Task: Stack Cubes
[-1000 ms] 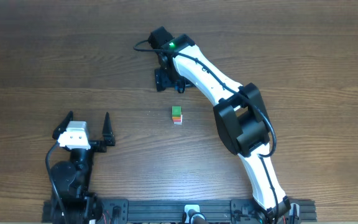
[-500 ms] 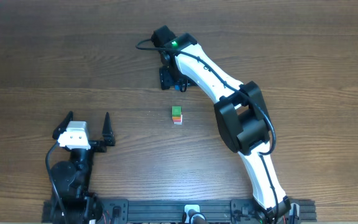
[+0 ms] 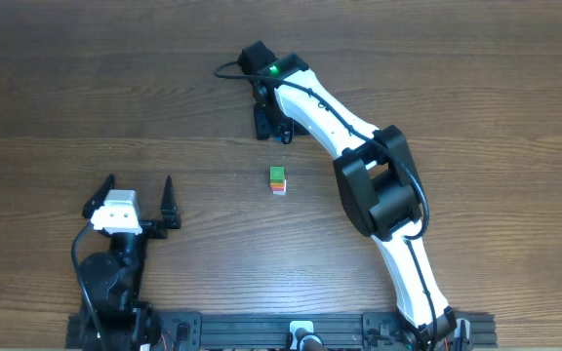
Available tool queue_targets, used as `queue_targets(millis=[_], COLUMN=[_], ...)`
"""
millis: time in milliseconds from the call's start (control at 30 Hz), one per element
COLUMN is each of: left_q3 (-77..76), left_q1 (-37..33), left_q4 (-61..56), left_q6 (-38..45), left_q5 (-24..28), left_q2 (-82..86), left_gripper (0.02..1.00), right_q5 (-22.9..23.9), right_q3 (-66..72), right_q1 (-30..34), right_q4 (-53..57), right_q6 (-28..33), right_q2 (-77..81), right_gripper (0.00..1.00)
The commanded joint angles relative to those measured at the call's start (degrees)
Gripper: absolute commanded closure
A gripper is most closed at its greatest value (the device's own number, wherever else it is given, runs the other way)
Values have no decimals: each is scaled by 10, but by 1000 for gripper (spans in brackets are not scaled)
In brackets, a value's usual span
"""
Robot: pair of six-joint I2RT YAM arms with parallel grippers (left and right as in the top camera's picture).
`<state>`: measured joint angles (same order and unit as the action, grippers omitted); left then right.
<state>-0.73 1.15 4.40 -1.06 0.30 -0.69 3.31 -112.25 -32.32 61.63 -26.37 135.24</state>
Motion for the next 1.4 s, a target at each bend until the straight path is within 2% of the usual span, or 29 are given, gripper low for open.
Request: queue_targets(millis=[33, 367, 967, 1100, 1133, 1233, 1400], left_q3=[4, 4, 4, 4, 4, 4, 4], left_q1=[-3, -3, -3, -3, -3, -3, -3], left_q4=[-1, -1, -1, -1, -1, -1, -1], left_q6=[9, 9, 9, 9, 9, 9, 9], left_q5=[8, 8, 8, 8, 8, 8, 8], left_q2=[3, 3, 3, 3, 3, 3, 3], left_gripper=[18, 18, 18, 18, 18, 18, 18], right_q5=[-5, -9, -16, -16, -15, -15, -2], right_q3=[-5, -5, -5, -7, -12, -31, -96], right_q1=[4, 3, 2, 3, 3, 4, 4], right_q4=[-2, -4, -3, 5, 13, 32, 82], right_q6=[-4, -8, -10, -19, -19, -19, -19], right_q2=[9, 9, 9, 9, 9, 8, 7], right_gripper=[406, 546, 737, 838, 897, 987, 989])
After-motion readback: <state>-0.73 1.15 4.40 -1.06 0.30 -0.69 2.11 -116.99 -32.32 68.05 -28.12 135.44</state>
